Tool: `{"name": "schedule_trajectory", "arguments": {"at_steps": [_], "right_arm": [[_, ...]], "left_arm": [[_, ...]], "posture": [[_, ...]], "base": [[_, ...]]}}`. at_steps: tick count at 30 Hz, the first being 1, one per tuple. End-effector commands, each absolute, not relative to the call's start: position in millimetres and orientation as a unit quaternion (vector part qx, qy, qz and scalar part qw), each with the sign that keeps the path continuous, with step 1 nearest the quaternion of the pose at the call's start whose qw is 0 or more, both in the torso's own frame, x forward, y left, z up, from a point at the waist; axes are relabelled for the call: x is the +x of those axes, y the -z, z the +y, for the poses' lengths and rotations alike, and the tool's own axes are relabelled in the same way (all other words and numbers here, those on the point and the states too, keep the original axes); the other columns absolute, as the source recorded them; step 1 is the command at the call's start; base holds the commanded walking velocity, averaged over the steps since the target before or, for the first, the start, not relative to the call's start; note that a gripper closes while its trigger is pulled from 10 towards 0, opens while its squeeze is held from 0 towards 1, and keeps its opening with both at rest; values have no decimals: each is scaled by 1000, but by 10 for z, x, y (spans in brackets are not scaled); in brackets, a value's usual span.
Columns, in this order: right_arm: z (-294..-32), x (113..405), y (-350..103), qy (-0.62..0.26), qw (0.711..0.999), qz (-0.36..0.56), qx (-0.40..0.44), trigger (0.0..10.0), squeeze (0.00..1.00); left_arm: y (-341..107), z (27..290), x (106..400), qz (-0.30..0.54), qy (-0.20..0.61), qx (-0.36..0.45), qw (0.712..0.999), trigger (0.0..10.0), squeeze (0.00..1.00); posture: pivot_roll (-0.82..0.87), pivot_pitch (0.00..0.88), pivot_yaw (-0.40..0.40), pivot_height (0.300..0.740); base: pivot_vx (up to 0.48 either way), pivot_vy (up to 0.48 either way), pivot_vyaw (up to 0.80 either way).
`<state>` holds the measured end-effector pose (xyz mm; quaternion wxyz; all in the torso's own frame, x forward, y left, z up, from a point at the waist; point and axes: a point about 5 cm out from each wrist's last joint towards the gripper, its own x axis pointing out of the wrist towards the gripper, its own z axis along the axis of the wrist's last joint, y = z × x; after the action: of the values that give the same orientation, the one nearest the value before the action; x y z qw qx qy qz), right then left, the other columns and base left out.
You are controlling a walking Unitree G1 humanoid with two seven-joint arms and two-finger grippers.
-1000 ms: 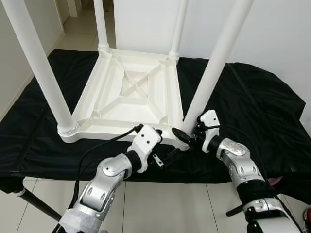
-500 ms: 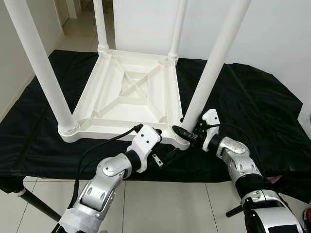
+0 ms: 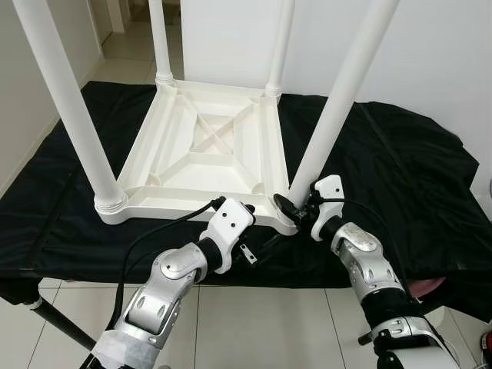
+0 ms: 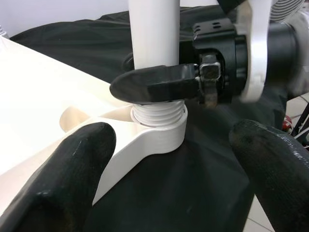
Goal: Building children table
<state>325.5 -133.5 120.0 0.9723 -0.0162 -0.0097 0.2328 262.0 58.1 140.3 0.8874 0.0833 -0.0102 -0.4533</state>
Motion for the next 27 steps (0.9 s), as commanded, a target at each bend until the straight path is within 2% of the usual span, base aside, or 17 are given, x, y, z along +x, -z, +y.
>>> {"name": "schedule_trajectory", "arguments": {"at_steps": [1,9,17,18,27], "right_arm": [[-1328,3201,-1097,-150,988,28,-12,10000,0],[-1200,3063,-1092,-68,997,30,-1,10000,0],[-1179,3017,-1126,-57,998,36,6,10000,0],[-1212,3014,-1169,-61,998,21,9,10000,1000],[-1384,3016,-1238,-98,995,-10,4,10000,1000]], "left_arm": [[-1415,567,2639,-15,446,88,891,10000,0],[-1433,594,2664,-16,448,86,890,10000,0],[-1429,591,2655,-16,452,86,888,10000,0],[-1428,584,2654,-17,453,86,887,10000,0],[-1432,579,2656,-19,453,86,887,10000,0]], "posture": [[-54,0,-50,740],[-62,0,-52,740],[-61,0,-54,740],[-63,0,-58,740],[-60,0,-64,740]], "base": [[0,0,0],[0,0,0],[0,0,0],[0,0,0],[0,0,0]]}}
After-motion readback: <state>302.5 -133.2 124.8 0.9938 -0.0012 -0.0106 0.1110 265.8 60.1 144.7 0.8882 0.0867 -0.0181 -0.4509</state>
